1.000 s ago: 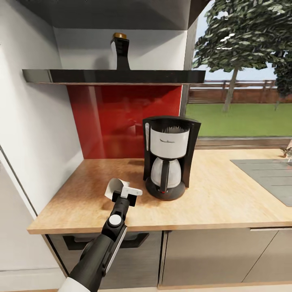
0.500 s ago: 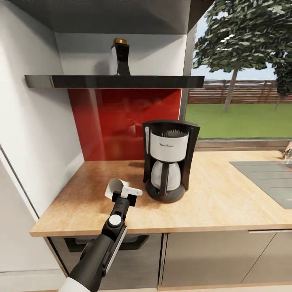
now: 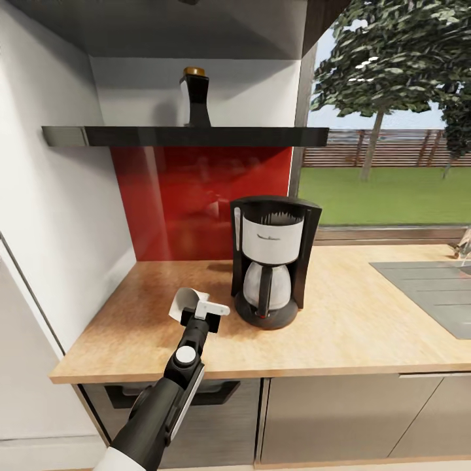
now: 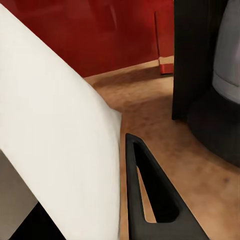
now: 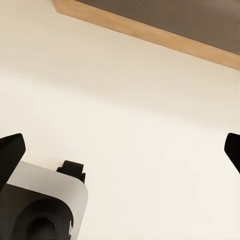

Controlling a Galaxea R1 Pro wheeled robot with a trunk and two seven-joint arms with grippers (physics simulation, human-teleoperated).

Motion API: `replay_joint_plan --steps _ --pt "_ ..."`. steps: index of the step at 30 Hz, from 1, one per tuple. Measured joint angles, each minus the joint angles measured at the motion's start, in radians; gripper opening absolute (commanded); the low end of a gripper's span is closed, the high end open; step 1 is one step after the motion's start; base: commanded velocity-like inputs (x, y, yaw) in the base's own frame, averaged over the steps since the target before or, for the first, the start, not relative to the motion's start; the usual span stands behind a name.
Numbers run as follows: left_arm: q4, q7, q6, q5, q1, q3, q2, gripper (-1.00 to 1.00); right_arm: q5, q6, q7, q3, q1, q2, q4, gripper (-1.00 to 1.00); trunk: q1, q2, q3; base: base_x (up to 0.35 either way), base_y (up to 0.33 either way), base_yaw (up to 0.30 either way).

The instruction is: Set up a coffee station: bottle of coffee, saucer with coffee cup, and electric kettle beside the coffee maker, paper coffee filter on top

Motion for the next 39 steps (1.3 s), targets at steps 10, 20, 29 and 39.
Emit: replay_joint_plan --steps 10,20,29,39 --pt "-0.087 -0.005 0.031 0.029 0.0 -0.006 0.0 -1.0 0.0 0.0 0.0 0.0 0.0 0.0 0.0 1.0 0.0 0.0 0.0 0.0 0.0 0.0" --pt "-0.256 -0.008 0.241 0.183 0.0 -0.06 0.0 -1.0 0.001 0.0 0.0 0.0 0.0 0.0 0.0 1.0 0.0 0.0 0.0 0.0 0.0 0.0" --pt "-0.325 -0.009 0.367 0.197 0.0 -0.086 0.0 -1.0 0.002 0.0 0.0 0.0 0.0 0.0 0.0 1.0 0.0 0.0 0.0 0.0 0.0 0.0" --pt "-0.347 -0.009 0.56 0.199 -0.007 -0.09 0.0 -1.0 0.002 0.0 0.0 0.0 0.0 -0.001 0.0 1.0 0.0 0.0 0.0 0.0 0.0 0.0"
